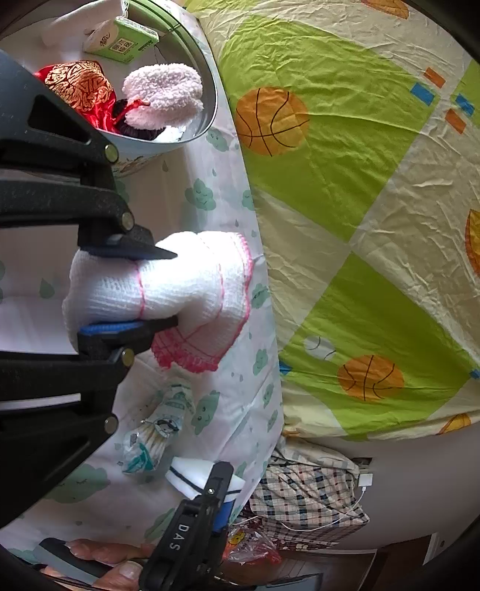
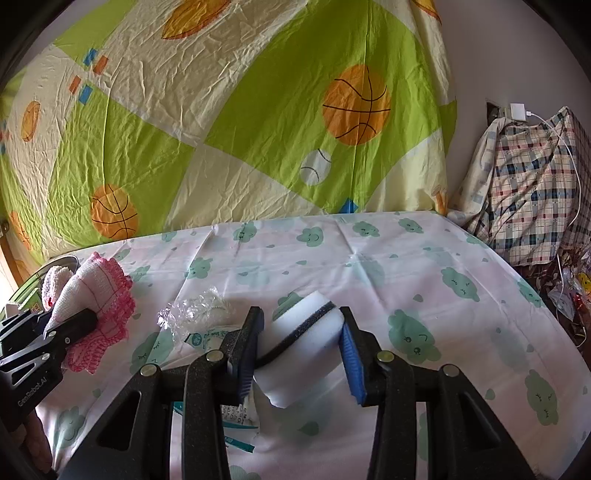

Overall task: Organize soft objects
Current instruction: 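Grasp the white sponge block with the right tool while the left tool lifts the gauze towel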

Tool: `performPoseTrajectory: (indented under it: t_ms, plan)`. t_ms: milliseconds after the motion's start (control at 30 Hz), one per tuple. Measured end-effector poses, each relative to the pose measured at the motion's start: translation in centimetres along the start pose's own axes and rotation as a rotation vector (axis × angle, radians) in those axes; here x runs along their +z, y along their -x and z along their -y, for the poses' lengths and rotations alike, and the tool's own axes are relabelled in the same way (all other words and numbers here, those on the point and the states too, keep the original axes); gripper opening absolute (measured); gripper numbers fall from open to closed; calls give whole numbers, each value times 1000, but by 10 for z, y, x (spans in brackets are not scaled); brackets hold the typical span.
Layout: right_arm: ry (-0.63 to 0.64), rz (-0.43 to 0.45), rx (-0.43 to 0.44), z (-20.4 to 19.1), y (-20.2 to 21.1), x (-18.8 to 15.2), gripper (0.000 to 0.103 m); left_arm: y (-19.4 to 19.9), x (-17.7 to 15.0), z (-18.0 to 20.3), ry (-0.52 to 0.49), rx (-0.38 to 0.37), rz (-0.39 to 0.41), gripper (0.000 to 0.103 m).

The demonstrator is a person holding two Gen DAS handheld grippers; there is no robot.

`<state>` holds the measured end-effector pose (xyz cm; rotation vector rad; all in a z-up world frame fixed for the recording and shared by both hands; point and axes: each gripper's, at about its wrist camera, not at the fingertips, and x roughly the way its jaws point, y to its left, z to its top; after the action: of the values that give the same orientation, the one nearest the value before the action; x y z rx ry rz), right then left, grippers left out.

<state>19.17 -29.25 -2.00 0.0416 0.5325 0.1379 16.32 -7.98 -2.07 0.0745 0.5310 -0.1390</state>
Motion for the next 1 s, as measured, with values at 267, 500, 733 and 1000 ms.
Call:
performPoseTrajectory:
  t_ms: [267,500,733,1000]
  plan:
    - [13,73,-2,-1,13,0,43,11,-3,-1,12,26,34,25]
    - [9,117,-9,-1,21,-1,43,19,-4,1,0,40,70,25]
    - [5,177,-12,-1,33,-3,43,24,-5,-5,29,42,85,25]
    - [8,190,-2,-3,35,-3,44,30,-7,-9,47,44,99,25]
